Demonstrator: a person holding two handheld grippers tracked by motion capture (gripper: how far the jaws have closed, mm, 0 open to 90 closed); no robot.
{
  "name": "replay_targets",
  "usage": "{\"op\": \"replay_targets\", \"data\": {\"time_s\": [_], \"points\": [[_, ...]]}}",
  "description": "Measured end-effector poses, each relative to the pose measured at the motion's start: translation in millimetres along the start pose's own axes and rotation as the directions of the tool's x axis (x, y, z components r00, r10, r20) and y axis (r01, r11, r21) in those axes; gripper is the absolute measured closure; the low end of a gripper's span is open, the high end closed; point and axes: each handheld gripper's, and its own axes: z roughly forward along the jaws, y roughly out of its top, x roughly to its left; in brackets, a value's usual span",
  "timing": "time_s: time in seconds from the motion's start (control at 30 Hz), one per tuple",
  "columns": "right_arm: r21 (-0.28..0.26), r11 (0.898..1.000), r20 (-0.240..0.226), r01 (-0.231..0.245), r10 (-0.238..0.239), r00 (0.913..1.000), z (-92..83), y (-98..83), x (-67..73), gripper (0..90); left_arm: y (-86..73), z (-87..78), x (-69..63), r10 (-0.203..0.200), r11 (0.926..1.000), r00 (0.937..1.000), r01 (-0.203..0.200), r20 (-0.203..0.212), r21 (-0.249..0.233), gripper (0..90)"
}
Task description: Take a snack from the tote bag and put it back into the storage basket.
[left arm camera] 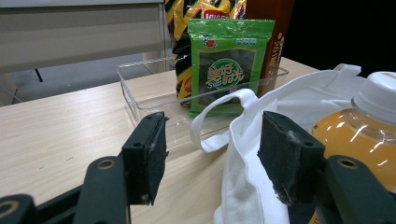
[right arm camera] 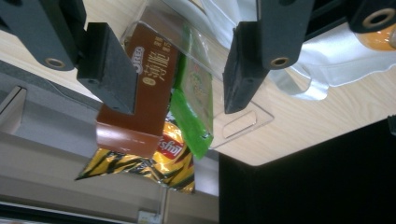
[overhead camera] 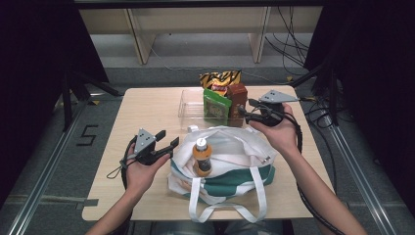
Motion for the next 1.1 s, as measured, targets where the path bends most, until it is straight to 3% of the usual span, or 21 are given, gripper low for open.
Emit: {"op": "replay_targets", "data": {"time_s": [0.13, 0.17, 0.27, 0.57, 0.8, 0.97, 1.0, 1.07, 1.1], "points": [[-0.019, 1.000, 0.021, 0.002, -0.002, 0.9998, -5.9, -6.4, -4.2, 44.1, -0.6, 0.3, 0.5, 0.004, 1.0000, 1.0000, -0.004, -0.003, 0.006, 41.1], [-0.001, 1.000, 0.016, 0.000, 0.000, 0.9999, -9.0, -7.3, -4.6, 44.1, -1.0, 0.5, 0.5, 0.002, 1.0000, 1.0000, -0.002, -0.001, 0.006, 41.1], [-0.014, 1.000, 0.011, -0.010, 0.010, 0.9999, -14.6, -10.7, -7.3, 44.2, -1.6, 1.4, 1.3, 0.012, 0.9999, 0.9999, -0.012, 0.002, 0.009, 41.1], [-0.026, 1.000, 0.024, 0.001, -0.001, 0.9997, -26.7, -12.8, -14.3, 43.3, -2.4, 2.8, 1.2, -0.005, 0.9999, 1.0000, 0.005, 0.003, 0.011, 41.0], [-0.025, 0.999, 0.035, -0.036, 0.037, 0.9987, -35.5, -20.6, -17.9, 43.2, -0.4, 3.2, -0.2, 0.000, 1.0000, 0.9999, 0.000, 0.013, -0.002, 40.7], [-0.028, 0.999, 0.038, -0.032, 0.033, 0.9987, -47.1, -26.7, -17.9, 44.2, 2.2, 2.0, -3.0, 0.011, 0.9999, 0.9999, -0.011, 0.007, -0.004, 40.5], [-0.017, 0.998, 0.035, -0.063, 0.064, 0.9973, -50.5, -28.4, -15.5, 44.7, 1.8, 1.6, -3.7, 0.014, 0.9999, 0.9999, -0.014, 0.008, -0.002, 40.5], [-0.032, 0.998, 0.048, -0.049, 0.050, 0.9976, -55.9, -32.5, -17.4, 45.4, 1.0, 1.4, -4.4, 0.009, 1.0000, 0.9999, -0.009, 0.008, 0.001, 40.4], [-0.023, 0.997, 0.045, -0.072, 0.073, 0.9963, -59.3, -35.2, -16.4, 45.5, 1.4, 1.3, -4.3, 0.013, 0.9999, 0.9999, -0.013, 0.007, 0.002, 40.3]]}}
